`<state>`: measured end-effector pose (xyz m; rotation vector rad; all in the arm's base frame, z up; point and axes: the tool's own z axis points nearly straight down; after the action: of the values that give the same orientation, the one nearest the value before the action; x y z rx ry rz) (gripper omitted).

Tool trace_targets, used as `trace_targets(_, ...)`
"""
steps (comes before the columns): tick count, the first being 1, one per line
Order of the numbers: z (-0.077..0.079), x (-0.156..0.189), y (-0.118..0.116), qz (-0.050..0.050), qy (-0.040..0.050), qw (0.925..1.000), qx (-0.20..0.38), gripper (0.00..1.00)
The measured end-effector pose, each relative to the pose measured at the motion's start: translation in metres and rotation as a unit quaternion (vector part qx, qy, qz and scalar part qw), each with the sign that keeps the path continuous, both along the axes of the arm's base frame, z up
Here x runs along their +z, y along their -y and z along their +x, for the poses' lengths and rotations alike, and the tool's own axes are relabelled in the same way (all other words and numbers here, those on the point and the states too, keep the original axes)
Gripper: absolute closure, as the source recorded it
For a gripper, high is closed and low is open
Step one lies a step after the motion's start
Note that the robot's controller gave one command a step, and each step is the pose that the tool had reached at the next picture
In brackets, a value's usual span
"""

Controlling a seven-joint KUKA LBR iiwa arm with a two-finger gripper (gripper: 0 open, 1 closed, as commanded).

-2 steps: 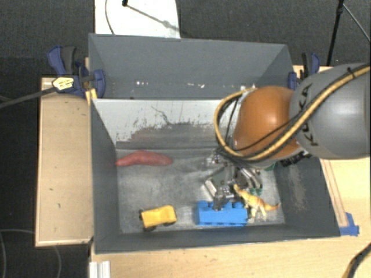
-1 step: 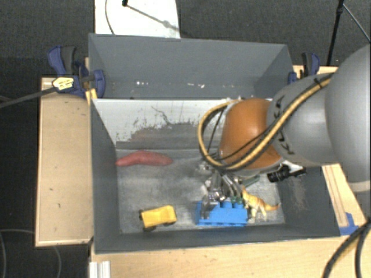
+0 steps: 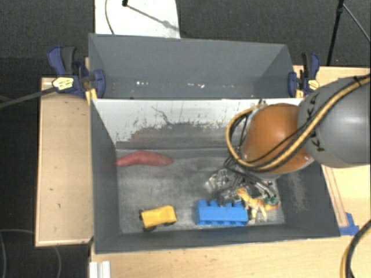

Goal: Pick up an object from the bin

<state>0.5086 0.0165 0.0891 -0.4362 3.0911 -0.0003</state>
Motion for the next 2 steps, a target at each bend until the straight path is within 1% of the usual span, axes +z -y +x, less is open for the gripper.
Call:
trace_targets(1,0.0000,0.0000,0.0001,0.000,0.0000,1.0000,-0.001,1.00)
trace_targets(2,0.0040,0.0063,-0.0012,-0.001,-0.0059,1.0000,-0.001,1.00)
